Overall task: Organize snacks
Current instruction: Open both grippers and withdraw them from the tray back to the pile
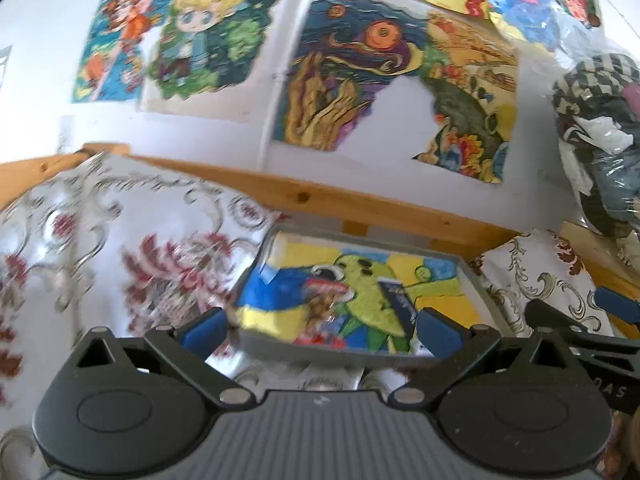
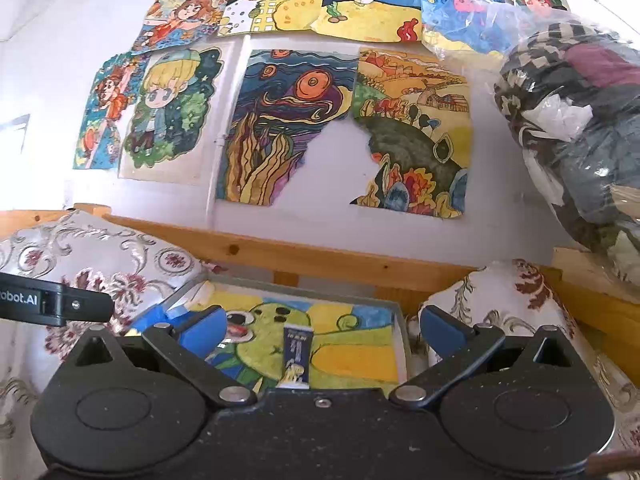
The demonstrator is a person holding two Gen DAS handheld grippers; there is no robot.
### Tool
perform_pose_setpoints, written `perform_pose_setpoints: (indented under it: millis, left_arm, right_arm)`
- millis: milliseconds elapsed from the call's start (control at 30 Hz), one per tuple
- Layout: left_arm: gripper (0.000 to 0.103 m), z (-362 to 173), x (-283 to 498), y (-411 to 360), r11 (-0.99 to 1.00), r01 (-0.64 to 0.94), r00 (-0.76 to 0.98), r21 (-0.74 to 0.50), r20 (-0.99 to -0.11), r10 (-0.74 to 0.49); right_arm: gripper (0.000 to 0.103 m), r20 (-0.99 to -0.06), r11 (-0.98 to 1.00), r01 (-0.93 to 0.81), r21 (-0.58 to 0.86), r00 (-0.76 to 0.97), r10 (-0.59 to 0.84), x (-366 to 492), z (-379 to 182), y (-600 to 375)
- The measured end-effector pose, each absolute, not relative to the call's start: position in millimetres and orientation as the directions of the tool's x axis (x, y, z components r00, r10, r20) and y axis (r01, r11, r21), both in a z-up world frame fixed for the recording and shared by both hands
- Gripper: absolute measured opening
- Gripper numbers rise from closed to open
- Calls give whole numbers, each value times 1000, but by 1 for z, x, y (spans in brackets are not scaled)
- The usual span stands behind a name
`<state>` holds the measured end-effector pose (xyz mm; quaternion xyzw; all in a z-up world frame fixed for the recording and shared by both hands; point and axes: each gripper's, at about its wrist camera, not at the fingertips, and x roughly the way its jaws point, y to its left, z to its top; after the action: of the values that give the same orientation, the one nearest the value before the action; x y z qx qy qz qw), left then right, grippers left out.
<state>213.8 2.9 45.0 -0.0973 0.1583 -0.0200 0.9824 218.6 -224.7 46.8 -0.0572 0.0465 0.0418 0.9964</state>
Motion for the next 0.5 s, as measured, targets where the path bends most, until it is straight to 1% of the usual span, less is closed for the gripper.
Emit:
perform_pose_setpoints:
  millis: [167,333,500]
  left_arm:
    - [102,37,190,14,977,-58,939,-203,-344,-16]
    - [102,30,166,20,975,-93,926,-202,-376,11]
    - [102,23,146,19,974,-112,916,-196,-401,25]
  right_arm:
    - [102,-108,992,-86,-96,991,76,193,41,-227]
    - [102,-124,994,-78,-80,990,68,168,33,-229]
    - [102,-177,995,-84,-59,982,72,146,24,-232]
